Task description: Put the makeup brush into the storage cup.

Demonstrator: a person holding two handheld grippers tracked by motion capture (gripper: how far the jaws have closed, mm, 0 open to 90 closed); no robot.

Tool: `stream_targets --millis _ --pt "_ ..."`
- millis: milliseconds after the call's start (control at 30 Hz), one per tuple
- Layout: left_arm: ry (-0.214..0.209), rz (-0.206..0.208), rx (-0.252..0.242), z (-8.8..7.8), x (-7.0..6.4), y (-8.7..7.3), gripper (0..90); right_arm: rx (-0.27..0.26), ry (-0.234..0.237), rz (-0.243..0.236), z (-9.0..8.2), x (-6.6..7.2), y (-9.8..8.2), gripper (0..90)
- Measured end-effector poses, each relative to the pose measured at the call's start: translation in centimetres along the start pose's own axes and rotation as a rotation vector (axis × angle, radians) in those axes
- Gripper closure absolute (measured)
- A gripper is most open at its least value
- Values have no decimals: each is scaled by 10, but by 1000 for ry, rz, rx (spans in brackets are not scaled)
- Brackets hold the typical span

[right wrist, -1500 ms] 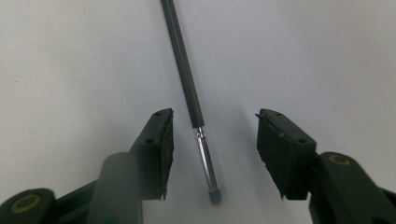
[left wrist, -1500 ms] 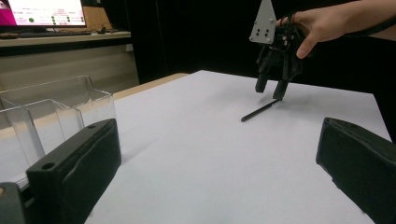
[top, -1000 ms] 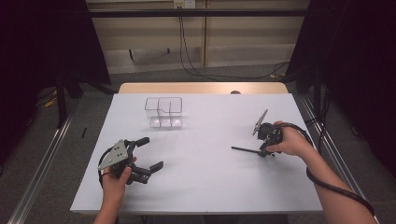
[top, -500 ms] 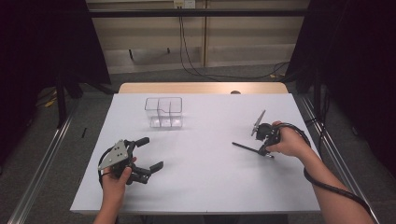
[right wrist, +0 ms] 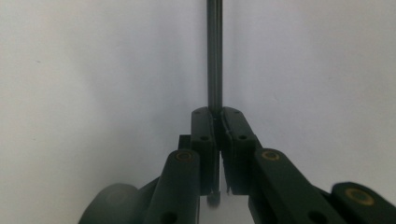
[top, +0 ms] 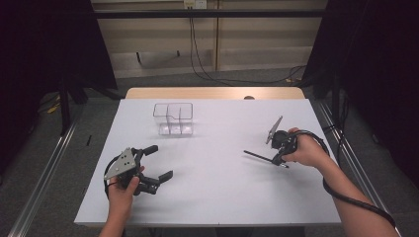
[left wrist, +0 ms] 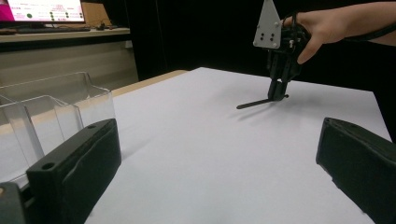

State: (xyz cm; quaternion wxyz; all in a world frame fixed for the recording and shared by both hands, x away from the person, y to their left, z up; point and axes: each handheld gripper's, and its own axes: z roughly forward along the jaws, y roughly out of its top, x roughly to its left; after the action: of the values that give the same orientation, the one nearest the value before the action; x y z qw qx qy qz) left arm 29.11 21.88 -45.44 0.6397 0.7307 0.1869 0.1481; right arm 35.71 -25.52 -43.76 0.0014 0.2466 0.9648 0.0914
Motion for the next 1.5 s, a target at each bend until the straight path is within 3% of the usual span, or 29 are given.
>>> stream_targets --millis 200,867,1100,1500 --pt "3 -2 11 1 0 0 0 -4 14 -9 -3 6 5 846" --pt "-19 -41 38 12 -5 3 0 -33 28 -110 -12 33 31 845" --pt "-26 -23 67 19 -6 9 0 -37 47 -159 -9 42 40 845" --pt "-86 -12 114 36 -11 20 0 -42 77 -203 -6 53 55 845"
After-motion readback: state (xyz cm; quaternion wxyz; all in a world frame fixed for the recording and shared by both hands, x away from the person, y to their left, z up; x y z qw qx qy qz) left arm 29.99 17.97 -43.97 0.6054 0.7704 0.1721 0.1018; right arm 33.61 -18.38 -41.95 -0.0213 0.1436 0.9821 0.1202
